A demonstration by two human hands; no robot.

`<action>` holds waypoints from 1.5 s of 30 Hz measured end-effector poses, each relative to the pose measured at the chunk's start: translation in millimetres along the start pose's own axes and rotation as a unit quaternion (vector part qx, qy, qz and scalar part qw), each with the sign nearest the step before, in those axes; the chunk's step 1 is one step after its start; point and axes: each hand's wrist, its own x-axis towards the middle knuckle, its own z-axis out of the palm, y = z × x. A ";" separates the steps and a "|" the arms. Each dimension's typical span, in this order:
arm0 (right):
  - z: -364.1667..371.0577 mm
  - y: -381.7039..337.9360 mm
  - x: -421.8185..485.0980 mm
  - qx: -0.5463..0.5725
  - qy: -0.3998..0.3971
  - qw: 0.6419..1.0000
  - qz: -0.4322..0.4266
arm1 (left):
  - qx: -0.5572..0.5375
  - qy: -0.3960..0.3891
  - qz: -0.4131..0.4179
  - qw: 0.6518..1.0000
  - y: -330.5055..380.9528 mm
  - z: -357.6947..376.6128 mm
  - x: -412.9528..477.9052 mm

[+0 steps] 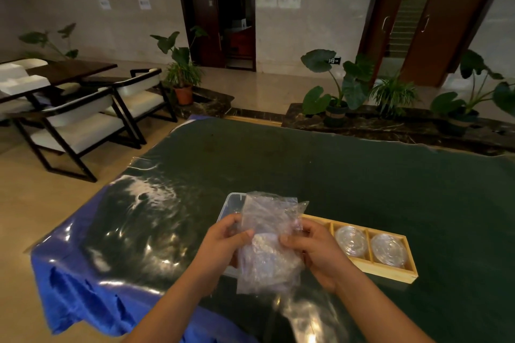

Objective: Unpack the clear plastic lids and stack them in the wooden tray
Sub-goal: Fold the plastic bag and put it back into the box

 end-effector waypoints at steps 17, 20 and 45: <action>30.2 20.6 23.0 -0.197 -0.092 0.961 -0.169 | -0.053 0.060 -0.068 0.994 -17.9 -18.3 -36.8; 33.5 21.6 25.4 0.000 -0.191 0.981 0.013 | -0.023 0.153 -0.020 0.988 -27.4 -24.4 -52.3; 274.6 201.5 -17.8 -0.295 -0.237 0.913 0.156 | -0.153 0.510 -0.177 0.828 -186.4 -191.6 -255.3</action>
